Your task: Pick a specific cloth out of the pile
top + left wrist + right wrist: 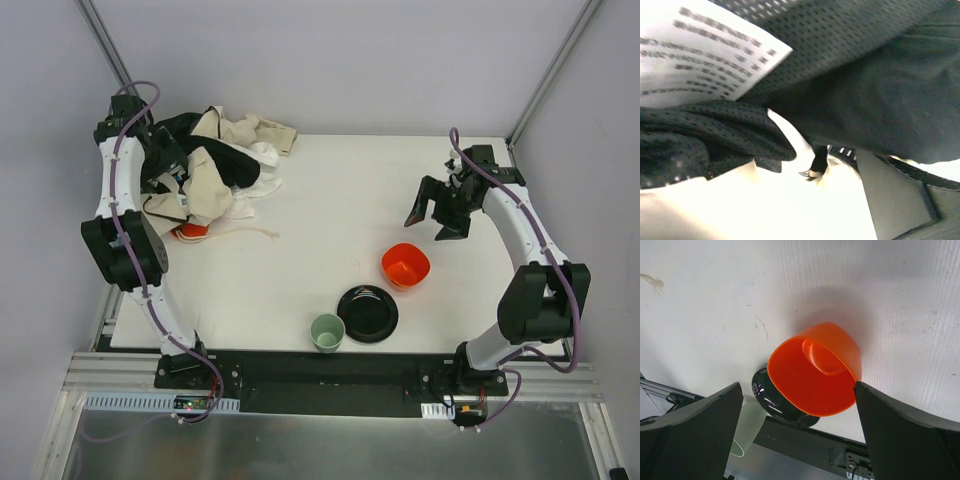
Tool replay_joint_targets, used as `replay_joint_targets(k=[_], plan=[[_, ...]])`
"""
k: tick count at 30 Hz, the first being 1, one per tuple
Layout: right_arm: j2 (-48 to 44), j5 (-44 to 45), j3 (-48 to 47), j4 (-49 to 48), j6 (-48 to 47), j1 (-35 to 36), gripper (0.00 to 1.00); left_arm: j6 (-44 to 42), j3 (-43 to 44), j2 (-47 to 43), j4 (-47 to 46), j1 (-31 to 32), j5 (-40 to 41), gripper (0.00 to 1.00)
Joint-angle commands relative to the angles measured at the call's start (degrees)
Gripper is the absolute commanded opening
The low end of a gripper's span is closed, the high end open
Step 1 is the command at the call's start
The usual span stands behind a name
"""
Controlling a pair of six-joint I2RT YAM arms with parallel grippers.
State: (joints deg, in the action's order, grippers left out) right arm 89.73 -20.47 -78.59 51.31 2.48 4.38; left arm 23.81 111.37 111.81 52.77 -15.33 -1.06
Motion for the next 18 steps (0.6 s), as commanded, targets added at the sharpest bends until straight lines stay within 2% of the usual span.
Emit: replay_joint_targets(k=[1,10,18], plan=[[0.4,-0.4,-1.2,1.5,-0.5,0.5,0.96,-1.4,0.0,-6.9,-0.7,3.5,-2.1,0.99],[1.2,-1.0,-1.3,1.1,-0.9,0.8,0.96,1.1,-9.1,-19.2,-0.3,10.6,-0.9,0.99],[2.4,-1.6,-1.2,0.3,-0.8,0.9,0.96,3.2,-16.0,-19.7,0.1,20.7,-1.3,0.99]])
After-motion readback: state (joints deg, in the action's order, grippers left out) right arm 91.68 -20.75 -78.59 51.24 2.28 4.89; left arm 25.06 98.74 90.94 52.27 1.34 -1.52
